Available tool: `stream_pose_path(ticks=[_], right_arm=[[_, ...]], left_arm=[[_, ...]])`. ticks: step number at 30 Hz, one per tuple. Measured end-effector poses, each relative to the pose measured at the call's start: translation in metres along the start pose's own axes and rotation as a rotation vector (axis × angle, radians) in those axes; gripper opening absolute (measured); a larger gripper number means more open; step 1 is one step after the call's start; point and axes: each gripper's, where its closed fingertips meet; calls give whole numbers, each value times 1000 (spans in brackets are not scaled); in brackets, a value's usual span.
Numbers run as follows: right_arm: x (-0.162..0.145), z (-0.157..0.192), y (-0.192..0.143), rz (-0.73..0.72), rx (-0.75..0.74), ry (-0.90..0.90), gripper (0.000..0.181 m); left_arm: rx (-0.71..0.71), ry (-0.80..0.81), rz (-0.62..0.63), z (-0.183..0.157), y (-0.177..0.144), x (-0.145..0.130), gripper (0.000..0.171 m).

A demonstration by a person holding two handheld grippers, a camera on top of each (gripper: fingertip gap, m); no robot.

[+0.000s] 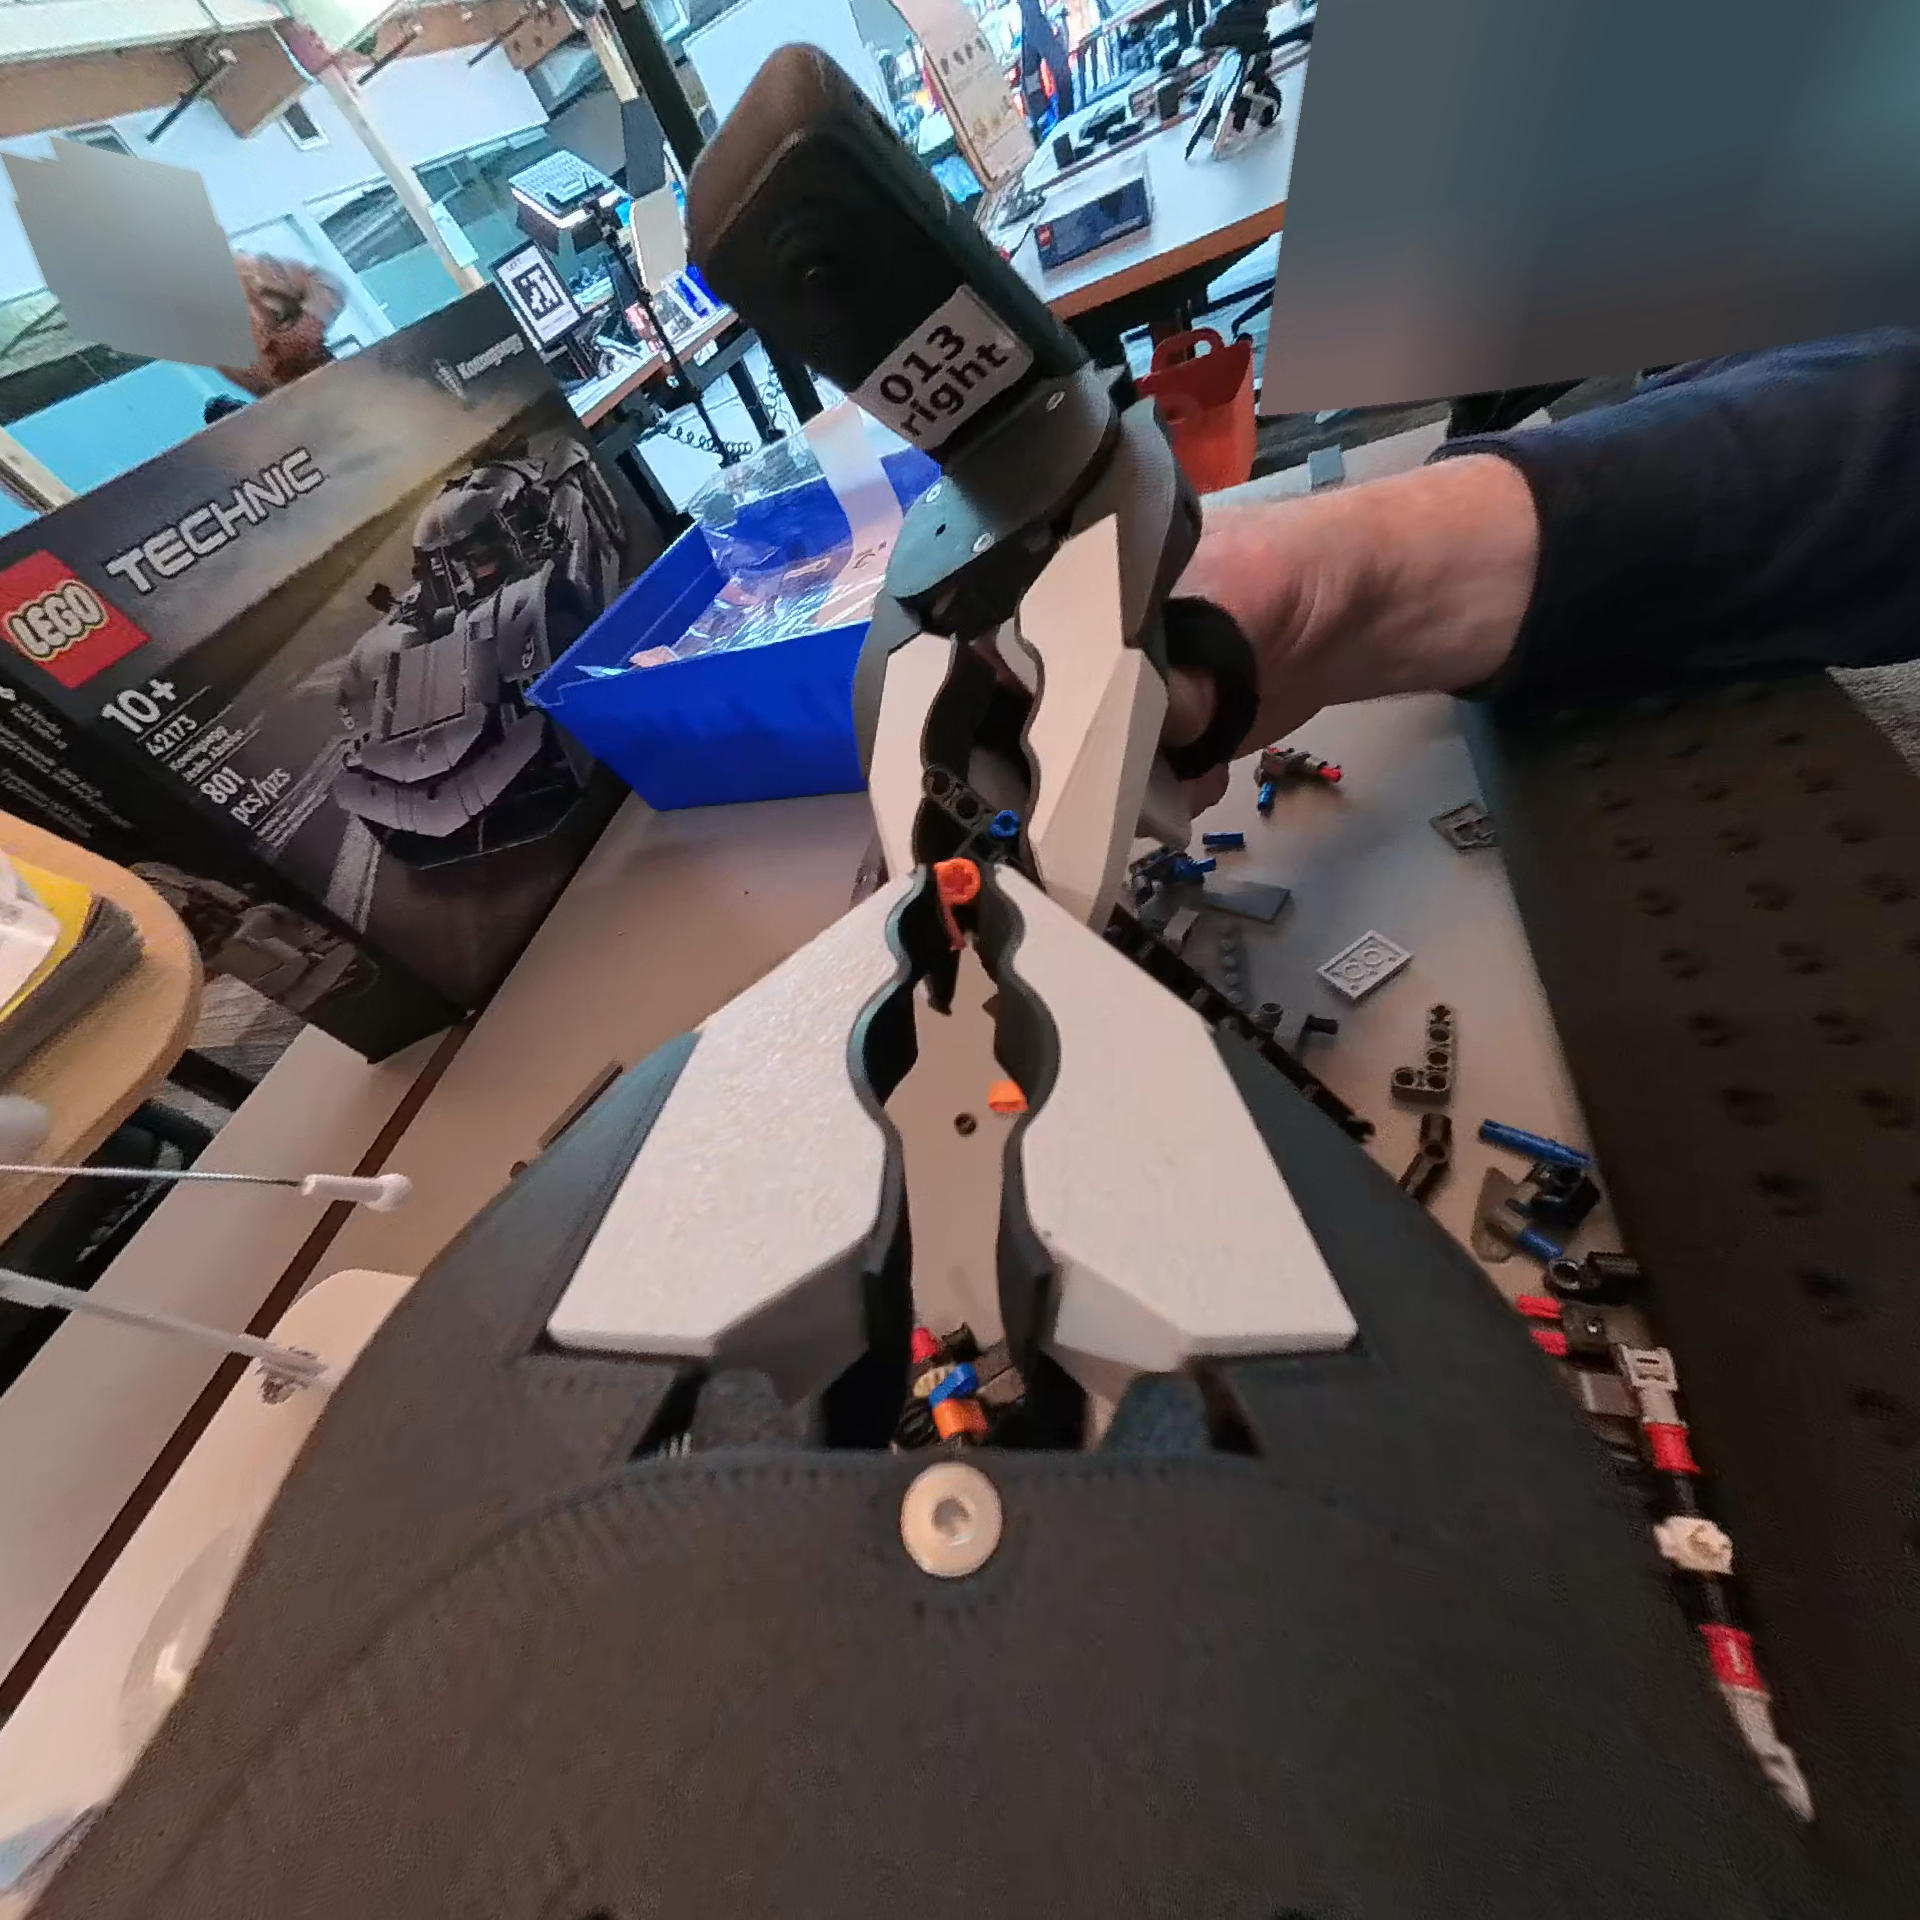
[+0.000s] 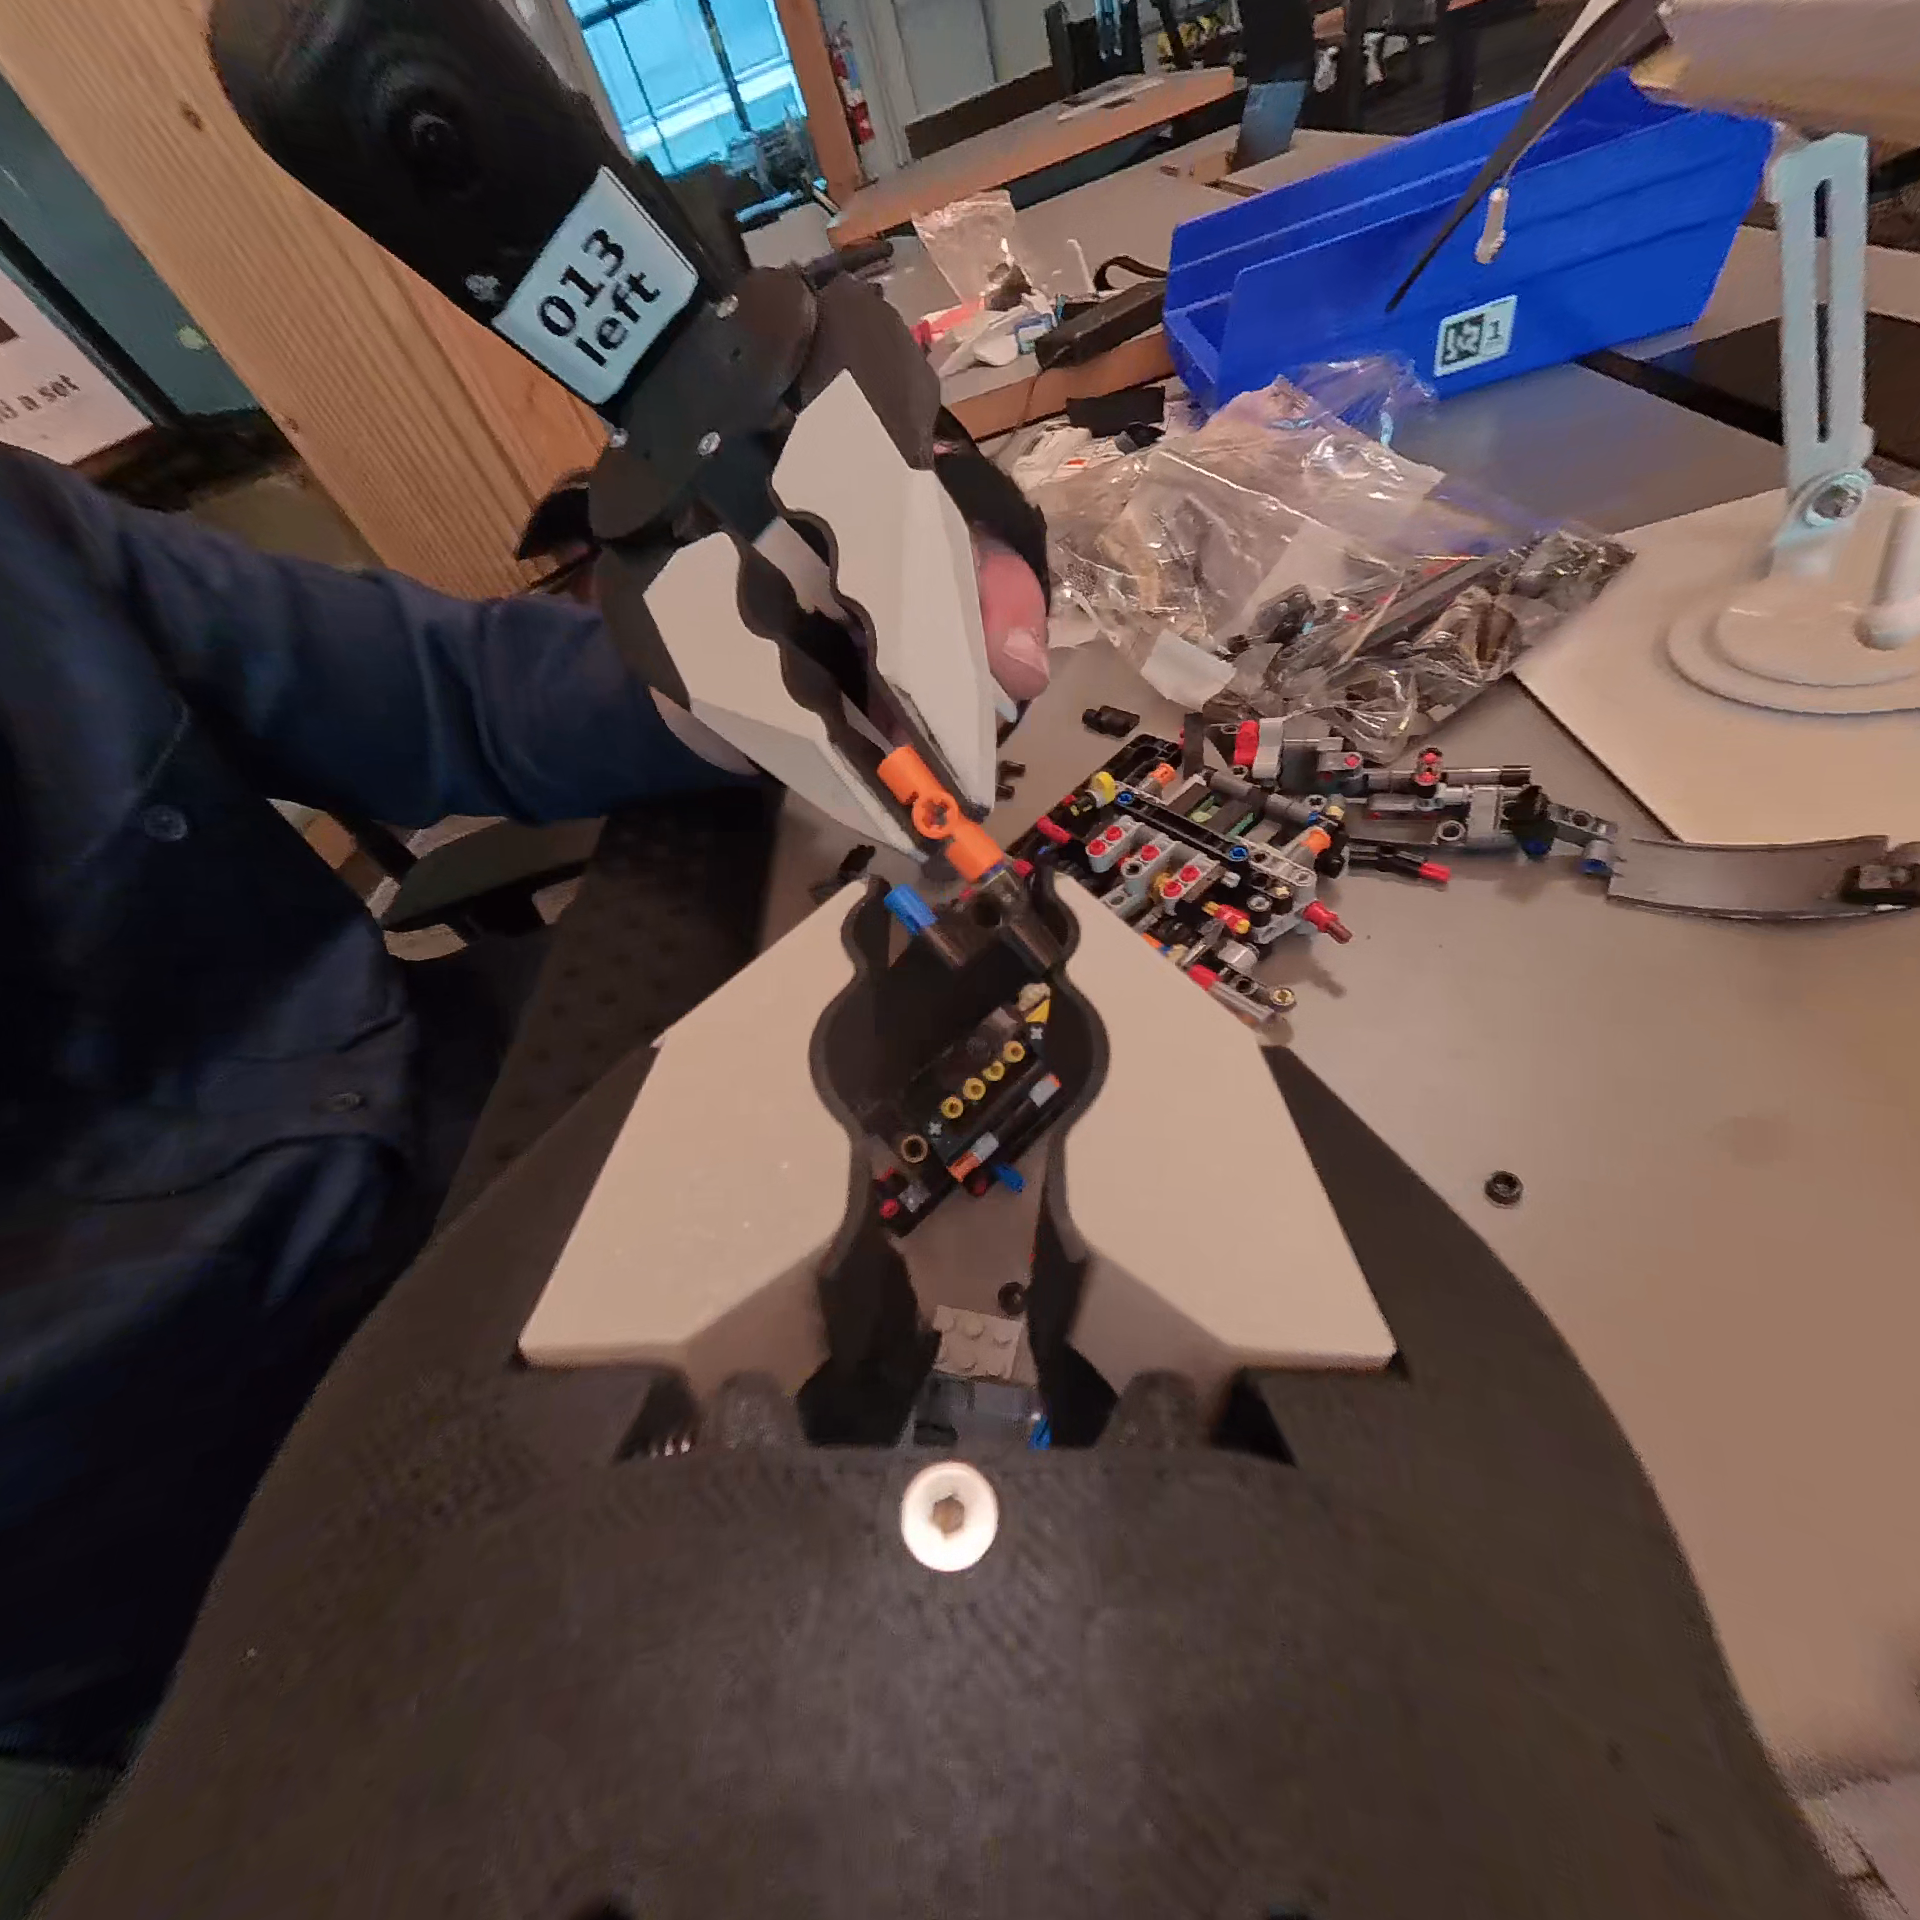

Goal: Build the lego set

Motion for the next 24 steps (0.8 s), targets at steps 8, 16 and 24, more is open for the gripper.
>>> stream_pose_path(ticks=[8, 16, 24], right_arm=[[9, -1, -6, -19, -50, -59, 21], [9, -18, -9, -26, -149, -7, 20], [11, -51, -42, -114, -297, 115, 20]], left_arm=[[39, -71, -30, 4, 0, 10, 5], [155, -104, 16, 17, 2, 7, 5], [159, -134, 123, 34, -9, -14, 5]])
Point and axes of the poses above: each gripper's, where its closed fingertips meet, y out along the fingers, x out of its top, z = x × y across the jaws, and after that the axes turned 7 degrees about -y, right-handed
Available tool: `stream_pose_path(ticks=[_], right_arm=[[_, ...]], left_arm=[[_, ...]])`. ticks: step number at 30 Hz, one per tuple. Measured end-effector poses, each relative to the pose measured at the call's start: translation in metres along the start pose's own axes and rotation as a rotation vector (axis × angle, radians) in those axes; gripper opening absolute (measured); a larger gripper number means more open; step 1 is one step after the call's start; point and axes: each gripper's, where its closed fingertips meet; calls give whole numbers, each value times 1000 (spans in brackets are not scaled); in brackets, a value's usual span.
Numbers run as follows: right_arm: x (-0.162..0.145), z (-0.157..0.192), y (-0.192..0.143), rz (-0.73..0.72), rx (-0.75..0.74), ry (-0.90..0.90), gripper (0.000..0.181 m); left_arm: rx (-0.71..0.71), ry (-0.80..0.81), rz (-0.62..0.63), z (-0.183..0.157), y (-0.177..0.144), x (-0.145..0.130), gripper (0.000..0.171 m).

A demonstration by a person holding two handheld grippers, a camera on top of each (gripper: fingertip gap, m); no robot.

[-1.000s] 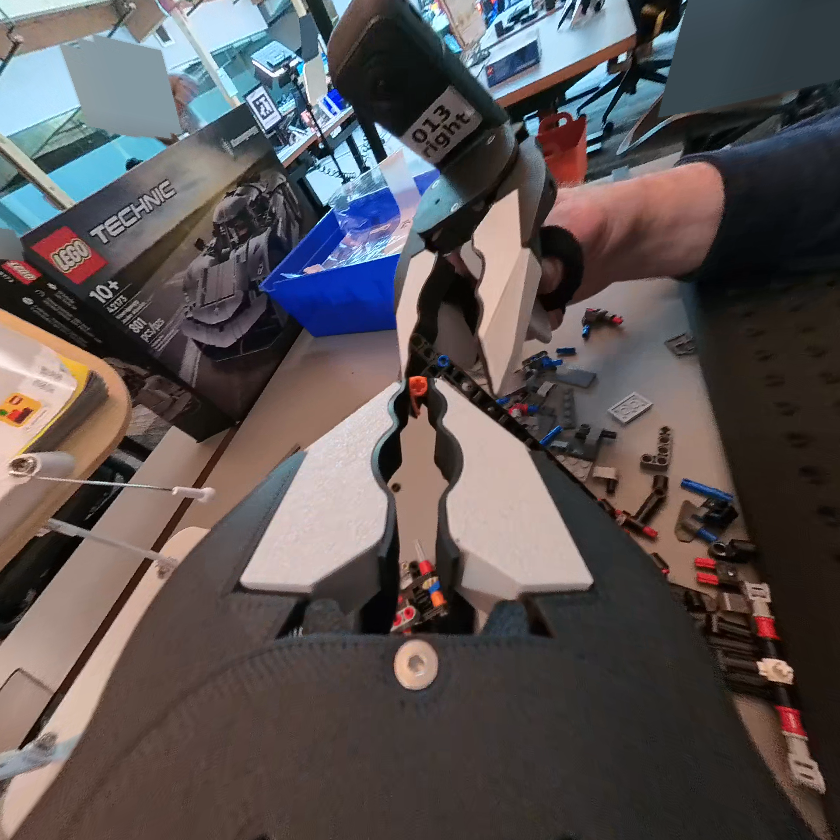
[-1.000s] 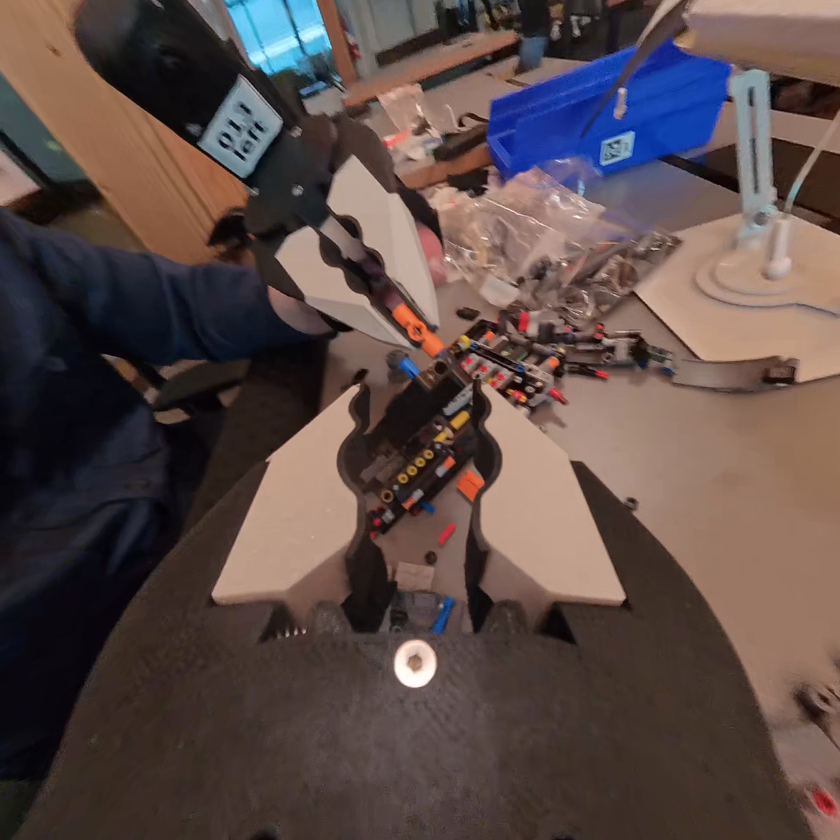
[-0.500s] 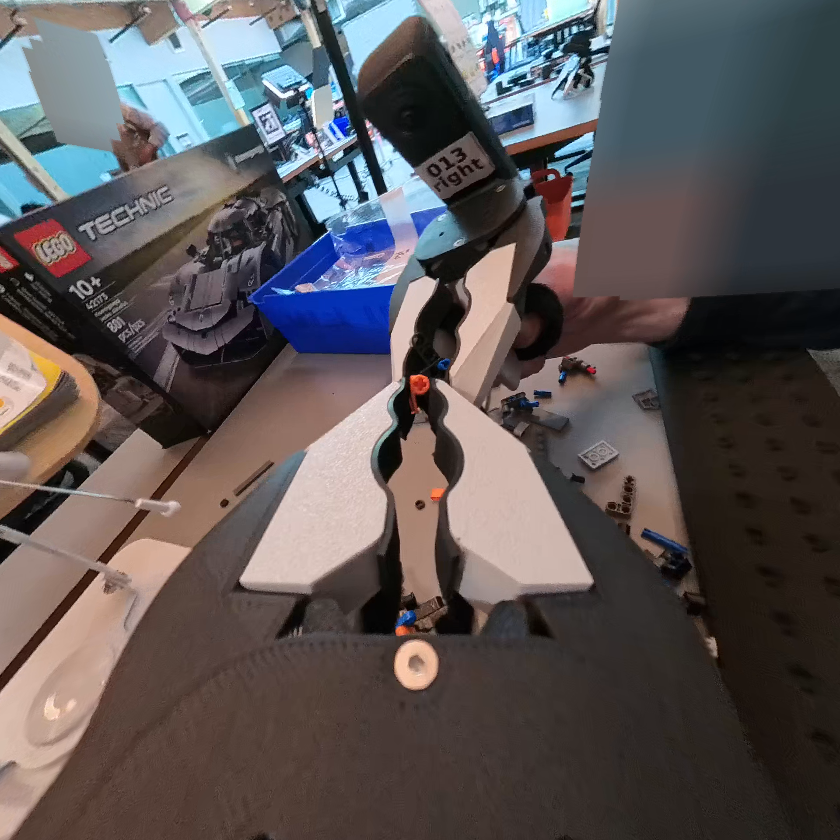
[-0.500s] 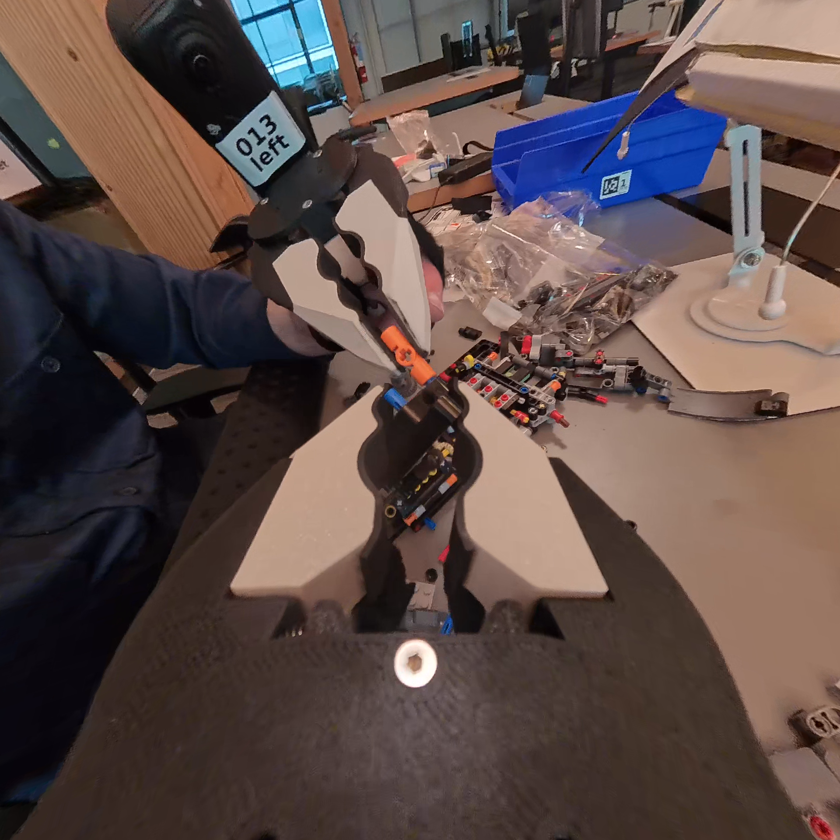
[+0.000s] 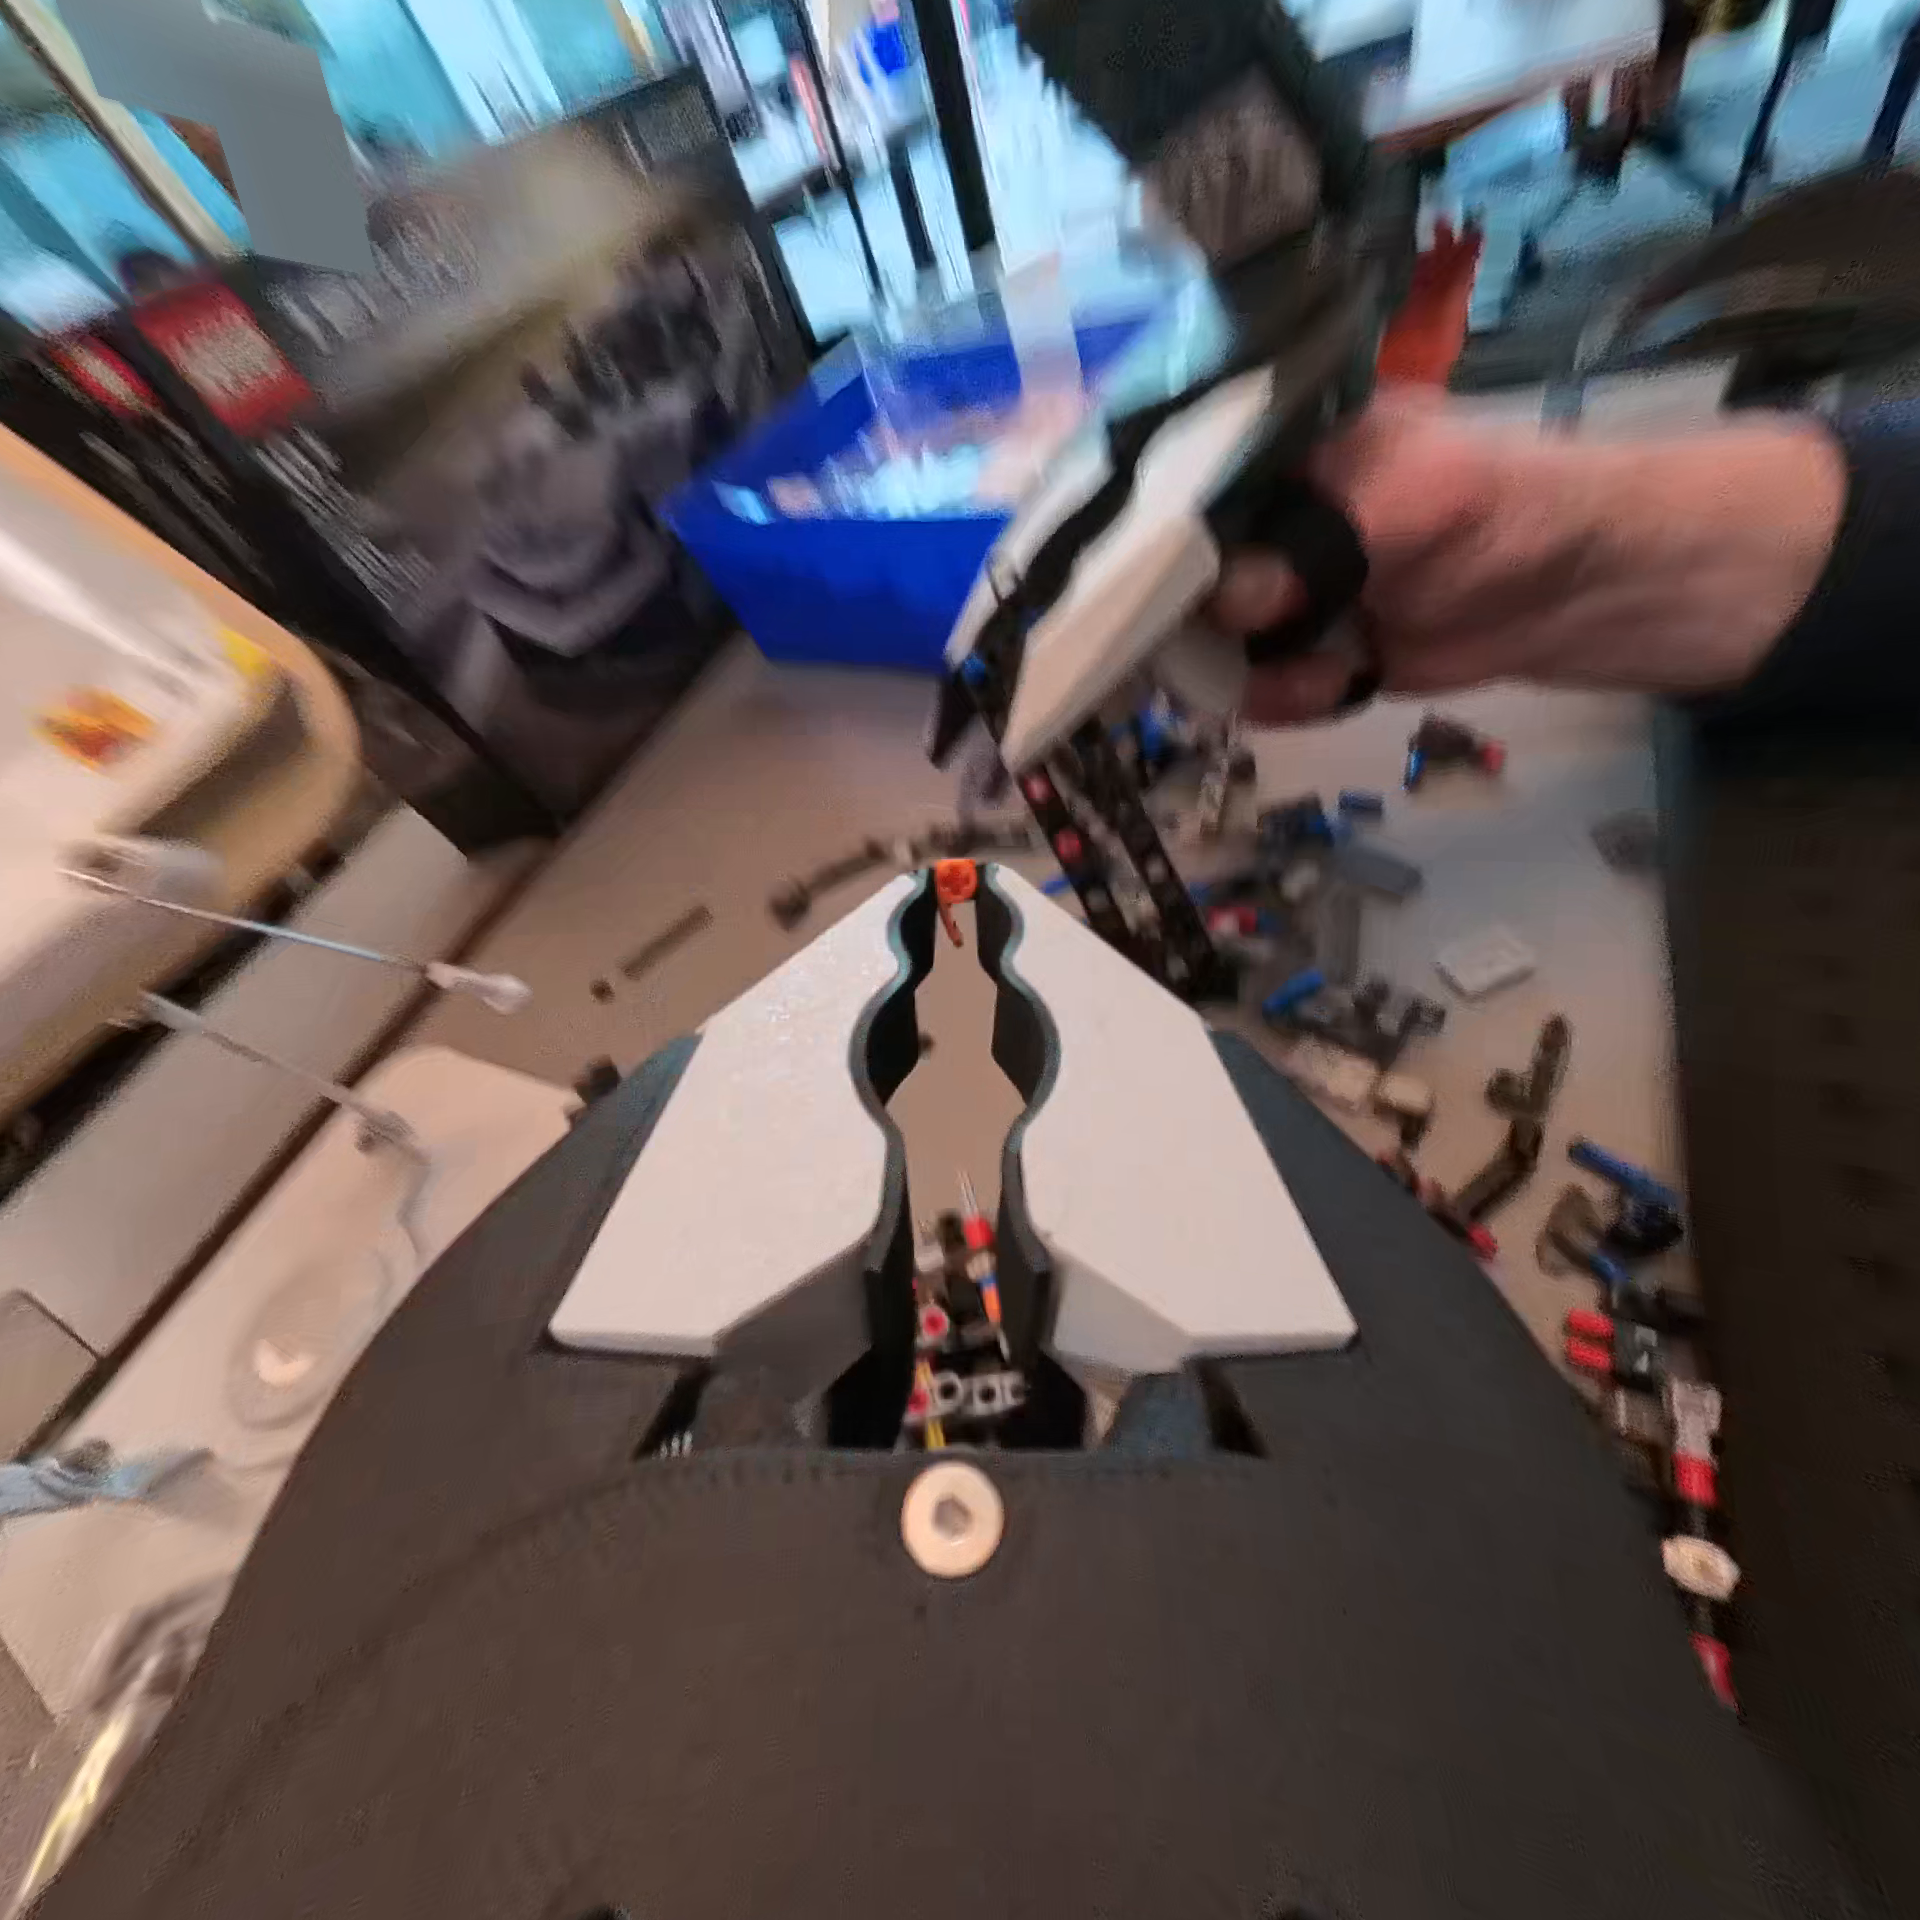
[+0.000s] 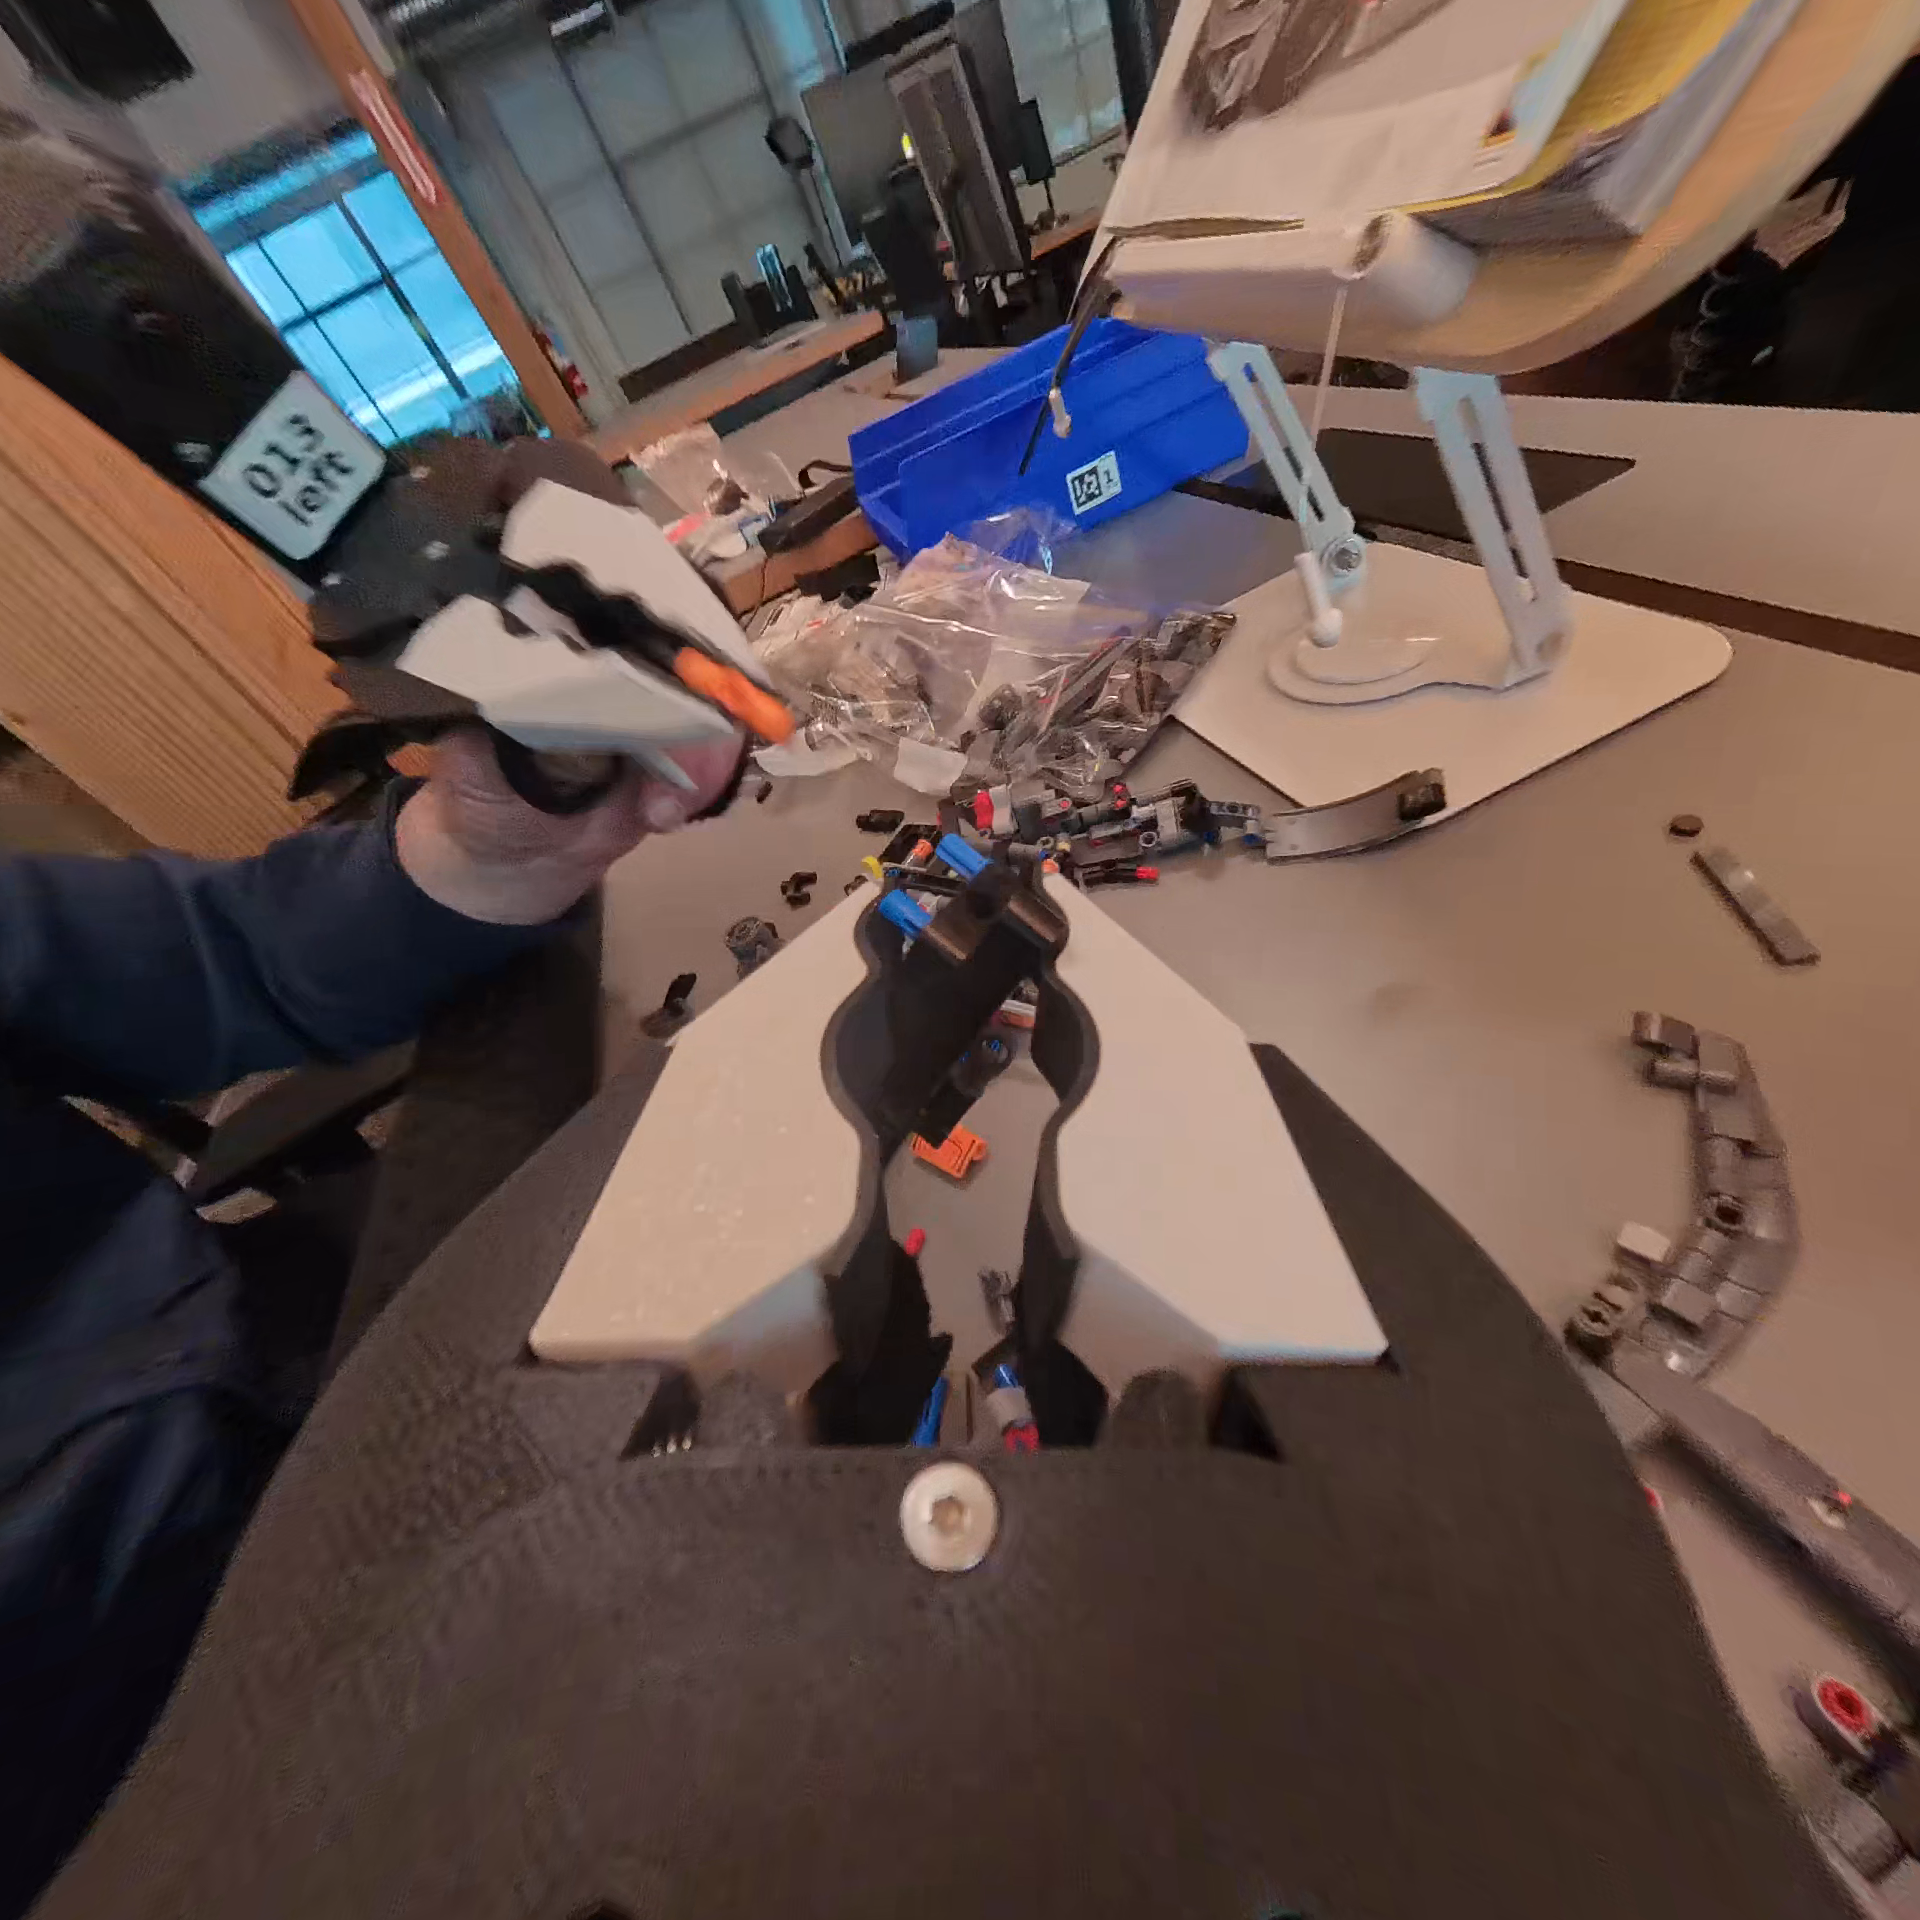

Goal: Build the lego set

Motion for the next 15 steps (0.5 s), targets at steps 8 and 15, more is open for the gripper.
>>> stream_pose_path(ticks=[8, 15], right_arm=[[9, 2, -12, -66, 55, -29, 20], [3, 13, -5, -31, 108, -74, 21]], left_arm=[[-123, 51, 260, -36, 39, -55, 6], [-163, 0, 303, -40, 45, -65, 30]])
Point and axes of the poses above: each gripper's, where its closed fingertips meet, y out along the fingers, x out of its top, z = x × y across the jaws, and after that the axes turned 7 degrees about -y, right-handed
